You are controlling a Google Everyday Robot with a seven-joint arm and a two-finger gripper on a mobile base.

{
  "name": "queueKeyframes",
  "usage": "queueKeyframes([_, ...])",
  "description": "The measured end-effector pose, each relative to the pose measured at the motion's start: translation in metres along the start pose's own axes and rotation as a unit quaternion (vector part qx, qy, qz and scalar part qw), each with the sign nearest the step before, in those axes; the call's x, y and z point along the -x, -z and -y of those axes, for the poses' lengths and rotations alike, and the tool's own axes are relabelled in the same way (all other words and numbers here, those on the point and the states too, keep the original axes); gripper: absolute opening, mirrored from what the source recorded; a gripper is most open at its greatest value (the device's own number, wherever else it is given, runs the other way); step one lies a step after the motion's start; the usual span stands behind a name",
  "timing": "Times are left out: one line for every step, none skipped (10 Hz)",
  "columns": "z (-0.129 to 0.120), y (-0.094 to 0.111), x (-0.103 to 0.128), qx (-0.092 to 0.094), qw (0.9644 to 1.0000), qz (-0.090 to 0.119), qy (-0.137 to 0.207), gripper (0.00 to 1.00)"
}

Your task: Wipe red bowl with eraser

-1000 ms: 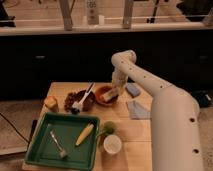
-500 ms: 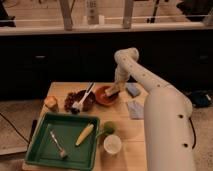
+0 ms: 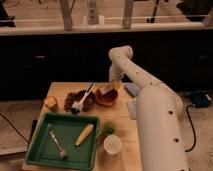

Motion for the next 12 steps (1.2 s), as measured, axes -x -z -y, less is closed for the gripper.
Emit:
queueKeyframes([-0.005,0.000,0.010,0.002,0.9998,0.006,0.020,0.03])
queueKeyframes([-0.014,0.000,0.016,0.006,0.9992,0.011,0.038,0.03])
queueKeyframes([-0.021,0.000,0.018,0.009,0.9988,0.014,0.045,0.03])
queueKeyframes([-0.030,-0.001,0.016,0.013,0.9985,0.015,0.050,0.03])
queueKeyframes([-0.036,0.000,0.009,0.013,0.9987,0.016,0.048,0.03])
queueKeyframes([-0.042,-0.001,0.000,0.016,0.9989,0.014,0.041,0.03])
queueKeyframes([-0.050,-0.001,-0.017,0.019,0.9995,0.009,0.025,0.03])
queueKeyframes([-0.053,-0.002,-0.028,0.023,0.9996,0.005,0.013,0.03])
queueKeyframes([-0.049,-0.004,-0.036,0.023,0.9997,0.001,0.004,0.03])
queueKeyframes([-0.045,-0.007,-0.040,0.025,0.9997,-0.002,-0.002,0.03])
queueKeyframes([-0.037,-0.010,-0.045,0.027,0.9996,-0.007,-0.009,0.03])
queueKeyframes([-0.030,-0.011,-0.049,0.027,0.9995,-0.009,-0.014,0.03])
